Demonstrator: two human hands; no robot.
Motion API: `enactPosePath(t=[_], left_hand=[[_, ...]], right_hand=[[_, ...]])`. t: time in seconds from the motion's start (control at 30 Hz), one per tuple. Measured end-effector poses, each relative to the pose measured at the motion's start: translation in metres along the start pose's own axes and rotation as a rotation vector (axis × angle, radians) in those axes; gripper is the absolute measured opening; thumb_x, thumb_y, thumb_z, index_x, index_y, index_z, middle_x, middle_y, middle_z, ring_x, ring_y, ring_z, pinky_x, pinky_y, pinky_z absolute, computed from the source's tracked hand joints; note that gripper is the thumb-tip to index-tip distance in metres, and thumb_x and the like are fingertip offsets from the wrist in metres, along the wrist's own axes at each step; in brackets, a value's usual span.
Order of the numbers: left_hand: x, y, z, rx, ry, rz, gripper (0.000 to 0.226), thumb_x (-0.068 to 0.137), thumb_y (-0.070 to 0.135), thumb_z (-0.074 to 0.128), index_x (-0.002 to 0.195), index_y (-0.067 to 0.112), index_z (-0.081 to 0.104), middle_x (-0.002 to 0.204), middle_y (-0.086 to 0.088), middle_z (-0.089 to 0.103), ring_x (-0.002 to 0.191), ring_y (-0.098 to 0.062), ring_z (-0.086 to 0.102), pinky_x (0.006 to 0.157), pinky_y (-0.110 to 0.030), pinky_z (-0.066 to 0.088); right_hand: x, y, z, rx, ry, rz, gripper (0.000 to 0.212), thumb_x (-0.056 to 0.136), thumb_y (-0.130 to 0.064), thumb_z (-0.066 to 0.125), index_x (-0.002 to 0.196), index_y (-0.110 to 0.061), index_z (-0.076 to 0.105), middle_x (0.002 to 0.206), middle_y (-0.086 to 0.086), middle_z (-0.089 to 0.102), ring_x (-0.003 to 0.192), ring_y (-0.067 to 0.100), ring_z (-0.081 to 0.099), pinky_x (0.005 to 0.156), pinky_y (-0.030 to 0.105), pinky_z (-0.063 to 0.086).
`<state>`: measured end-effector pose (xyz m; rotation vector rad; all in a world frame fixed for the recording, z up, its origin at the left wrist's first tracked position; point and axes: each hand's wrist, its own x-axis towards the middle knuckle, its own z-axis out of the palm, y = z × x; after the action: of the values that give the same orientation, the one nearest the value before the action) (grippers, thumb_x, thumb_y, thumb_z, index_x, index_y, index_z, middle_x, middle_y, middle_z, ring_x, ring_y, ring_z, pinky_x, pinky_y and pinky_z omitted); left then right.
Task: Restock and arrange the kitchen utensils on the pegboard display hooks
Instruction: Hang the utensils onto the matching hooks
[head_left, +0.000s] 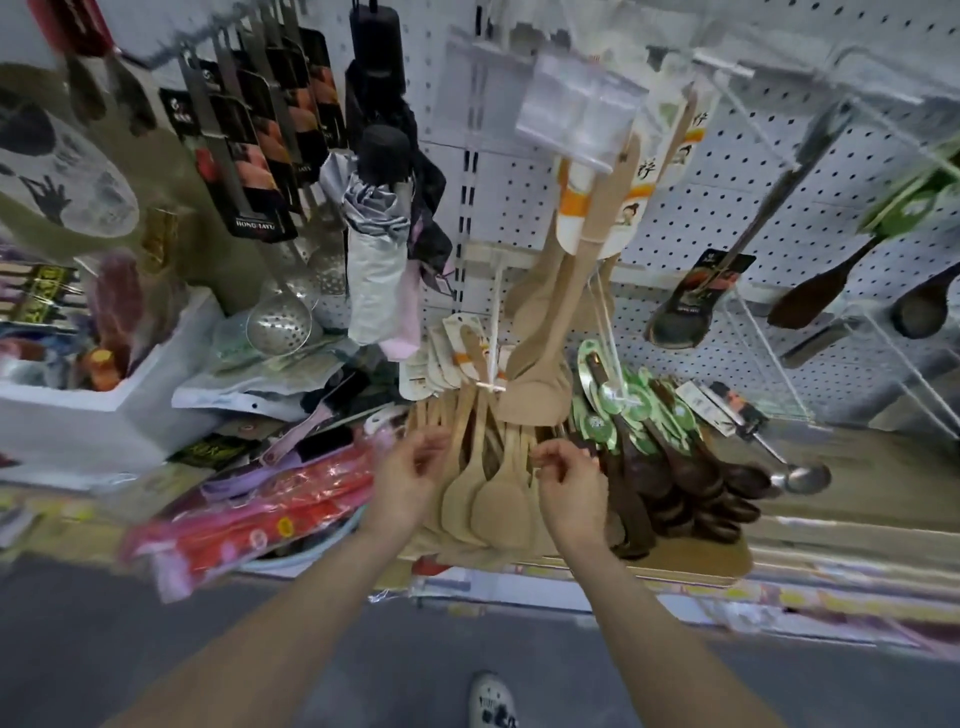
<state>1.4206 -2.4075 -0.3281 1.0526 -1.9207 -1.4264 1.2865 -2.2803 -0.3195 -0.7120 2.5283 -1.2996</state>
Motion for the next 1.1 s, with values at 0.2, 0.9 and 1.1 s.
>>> enactPosePath(t=[0.2,0.9,1.1], left_hand=[[0.022,-0.027,0.020,0.073,-0.065,-0.123,0.031,0.094,0.007,0.055,0.123,0.016,0.062,0.119,0.002,0.066,0.109,-0.011,0.061,0.102,-0.029,0.045],[0.080,-0.074,0.058,0.573,-0.233,-0.102,0.048,0.090,0.010,0.054,0.137,0.019,0.052,0.132,-0.007,0.055,0.114,-0.024,0.054,0.089,-0.025,0.041],[0.080,-0.075,0.062,0.516,-0.252,-0.154,0.053,0.085,0.003,0.056,0.133,0.024,0.055,0.122,-0.005,0.060,0.109,-0.023,0.060,0.088,-0.029,0.049]], right_hand=[[0.031,0.042,0.020,-0.230,-0.178,0.118,0.027,0.093,-0.011,0.056,0.119,-0.009,0.065,0.104,0.009,0.072,0.100,0.029,0.065,0.074,0.028,0.042],[0.104,0.062,0.102,-0.531,-0.359,0.314,0.051,0.088,-0.024,0.065,0.126,-0.003,0.037,0.124,0.015,0.060,0.114,0.032,0.060,0.091,0.039,0.050],[0.098,0.062,0.089,-0.435,-0.353,0.297,0.041,0.087,-0.031,0.064,0.115,-0.002,0.054,0.113,0.016,0.066,0.105,0.035,0.064,0.084,0.036,0.053]])
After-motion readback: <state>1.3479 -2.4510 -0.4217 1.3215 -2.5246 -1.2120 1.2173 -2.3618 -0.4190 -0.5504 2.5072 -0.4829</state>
